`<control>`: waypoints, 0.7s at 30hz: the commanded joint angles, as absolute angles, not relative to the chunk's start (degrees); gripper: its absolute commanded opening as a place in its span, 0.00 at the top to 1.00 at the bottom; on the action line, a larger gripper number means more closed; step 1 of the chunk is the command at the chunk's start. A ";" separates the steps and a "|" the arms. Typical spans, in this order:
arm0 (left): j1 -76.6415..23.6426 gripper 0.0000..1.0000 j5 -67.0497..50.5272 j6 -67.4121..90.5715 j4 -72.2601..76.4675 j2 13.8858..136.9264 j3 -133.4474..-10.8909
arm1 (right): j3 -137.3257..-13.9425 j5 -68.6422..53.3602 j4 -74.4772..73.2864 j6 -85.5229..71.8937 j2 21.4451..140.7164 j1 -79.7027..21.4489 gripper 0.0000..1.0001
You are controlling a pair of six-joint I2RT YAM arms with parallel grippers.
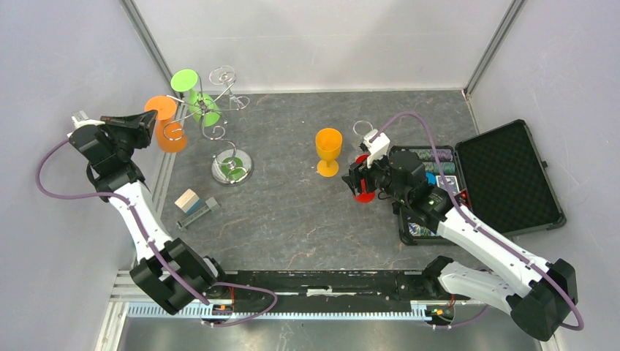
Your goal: Take the wine glass off the wine glass rack
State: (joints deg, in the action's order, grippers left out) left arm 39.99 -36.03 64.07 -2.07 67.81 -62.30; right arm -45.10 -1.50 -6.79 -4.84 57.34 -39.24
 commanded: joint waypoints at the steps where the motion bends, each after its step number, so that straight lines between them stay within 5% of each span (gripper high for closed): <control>1: 38.98 0.98 -34.07 66.68 -2.99 65.41 -64.51 | -44.82 -2.27 -3.44 -4.54 55.83 -38.98 0.27; 21: 34.77 0.98 -27.80 67.77 2.11 67.99 -68.92 | -44.65 -4.38 -2.80 -4.88 55.28 -38.85 0.27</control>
